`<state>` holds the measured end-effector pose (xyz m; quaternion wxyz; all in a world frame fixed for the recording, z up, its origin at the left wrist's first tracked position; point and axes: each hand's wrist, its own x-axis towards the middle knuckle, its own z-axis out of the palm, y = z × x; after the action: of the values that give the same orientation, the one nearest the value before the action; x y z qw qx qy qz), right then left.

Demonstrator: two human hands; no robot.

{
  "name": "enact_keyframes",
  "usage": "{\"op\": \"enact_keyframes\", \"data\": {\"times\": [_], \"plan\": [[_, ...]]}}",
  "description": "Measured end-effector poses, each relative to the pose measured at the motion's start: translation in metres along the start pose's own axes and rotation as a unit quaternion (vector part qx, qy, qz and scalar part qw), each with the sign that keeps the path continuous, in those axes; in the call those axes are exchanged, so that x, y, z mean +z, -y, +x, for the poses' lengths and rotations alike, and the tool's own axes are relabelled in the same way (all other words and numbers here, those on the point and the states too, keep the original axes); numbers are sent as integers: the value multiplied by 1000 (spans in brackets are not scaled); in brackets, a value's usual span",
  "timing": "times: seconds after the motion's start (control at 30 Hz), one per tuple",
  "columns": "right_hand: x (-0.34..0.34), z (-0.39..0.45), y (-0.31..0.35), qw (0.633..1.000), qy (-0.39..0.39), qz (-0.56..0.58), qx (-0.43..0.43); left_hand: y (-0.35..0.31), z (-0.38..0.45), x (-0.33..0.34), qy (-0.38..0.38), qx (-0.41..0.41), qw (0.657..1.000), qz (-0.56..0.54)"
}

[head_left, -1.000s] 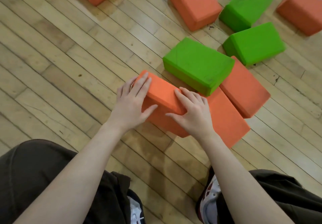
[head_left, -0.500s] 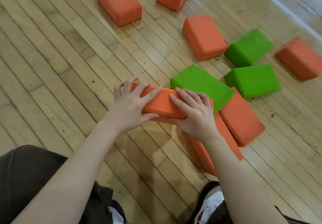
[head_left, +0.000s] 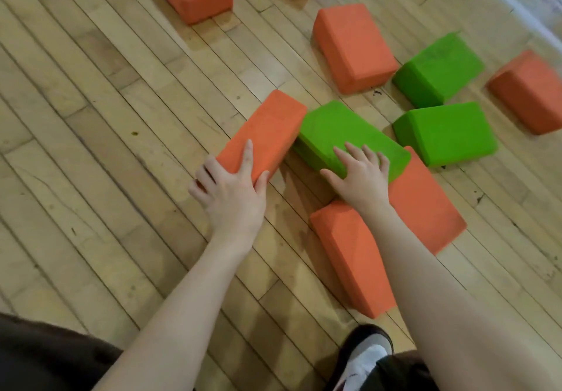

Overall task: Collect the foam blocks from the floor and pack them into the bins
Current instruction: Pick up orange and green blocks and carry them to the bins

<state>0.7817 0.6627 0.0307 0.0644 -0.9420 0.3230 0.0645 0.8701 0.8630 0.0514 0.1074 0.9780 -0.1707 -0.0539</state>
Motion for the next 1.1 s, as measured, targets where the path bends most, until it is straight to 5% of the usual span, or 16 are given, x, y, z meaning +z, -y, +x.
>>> {"op": "enact_keyframes", "data": {"times": [0.3, 0.5, 0.83, 1.1], "plan": [[4, 7, -4, 998, 16, -60, 1, 0, -2, 8, 49, 12, 996, -71], [-21, 3, 27, 983, -67, 169, 28, 8, -4, -15, 4, -21, 997, -74], [-26, -36, 84, 937, -106, 323, 78, 43, -12, -39, -6, -32, 997, -73], [-28, -39, 75, 967, -90, 236, 27, 44, -18, -26, 49, -46, 995, -68]]}}
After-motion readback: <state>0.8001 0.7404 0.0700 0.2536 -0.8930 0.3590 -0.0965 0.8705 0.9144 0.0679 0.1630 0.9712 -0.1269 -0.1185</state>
